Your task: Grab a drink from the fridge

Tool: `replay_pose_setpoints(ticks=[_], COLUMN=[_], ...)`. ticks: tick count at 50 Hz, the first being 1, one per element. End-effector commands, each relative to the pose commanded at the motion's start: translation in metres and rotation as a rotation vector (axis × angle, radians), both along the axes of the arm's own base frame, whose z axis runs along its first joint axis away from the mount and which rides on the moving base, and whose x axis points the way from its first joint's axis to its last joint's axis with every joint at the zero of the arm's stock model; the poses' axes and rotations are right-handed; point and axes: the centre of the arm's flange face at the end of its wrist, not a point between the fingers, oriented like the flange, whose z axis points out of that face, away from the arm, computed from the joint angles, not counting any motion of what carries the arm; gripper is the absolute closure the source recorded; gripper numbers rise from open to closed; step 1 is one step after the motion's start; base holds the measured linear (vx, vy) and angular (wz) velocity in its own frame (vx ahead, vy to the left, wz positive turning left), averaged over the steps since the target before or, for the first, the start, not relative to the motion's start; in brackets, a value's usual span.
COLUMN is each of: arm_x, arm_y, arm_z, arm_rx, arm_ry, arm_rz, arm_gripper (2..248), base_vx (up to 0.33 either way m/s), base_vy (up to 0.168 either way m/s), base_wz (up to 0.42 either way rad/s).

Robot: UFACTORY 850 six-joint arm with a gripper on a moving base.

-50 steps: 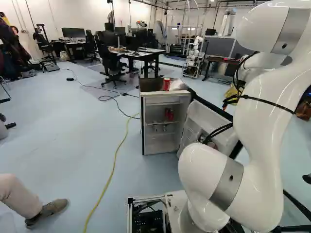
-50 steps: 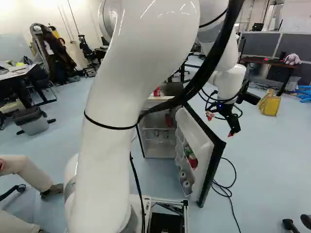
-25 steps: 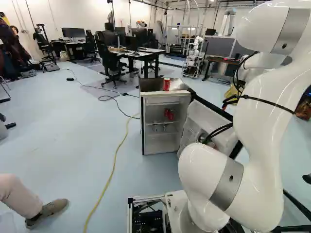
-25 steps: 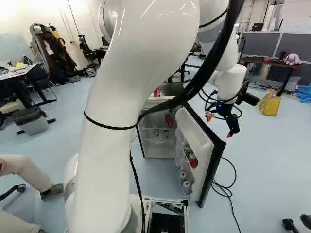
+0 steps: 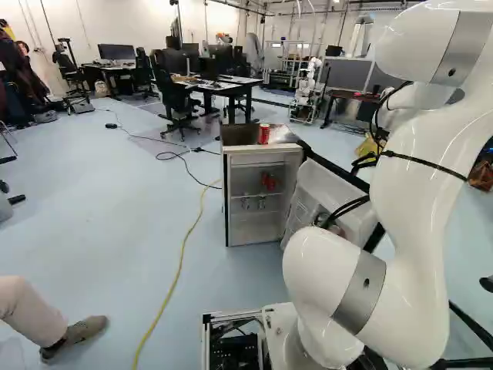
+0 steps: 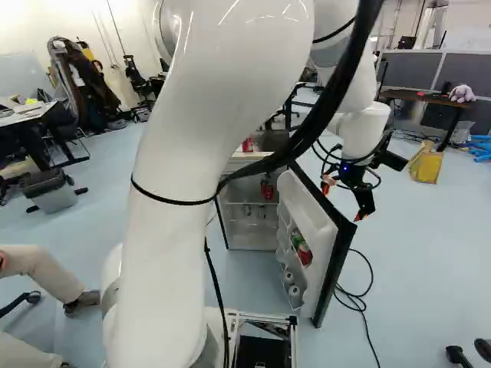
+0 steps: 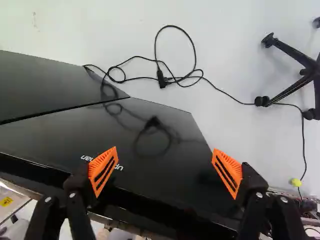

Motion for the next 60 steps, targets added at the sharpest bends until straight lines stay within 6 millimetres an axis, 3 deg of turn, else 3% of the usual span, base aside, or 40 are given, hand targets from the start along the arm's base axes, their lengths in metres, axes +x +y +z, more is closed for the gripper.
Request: replay_pose_setpoints(ticks=[60], arm_x=[-0.024], arm_y=[0.019], arm_z=[-0.001], arm_rx=[0.044], arm_ry=[0.035], arm_rz=[-0.008], arm_gripper=[3], base_vx=[0.0], base_vy=[0.0], base_wz=[0.0])
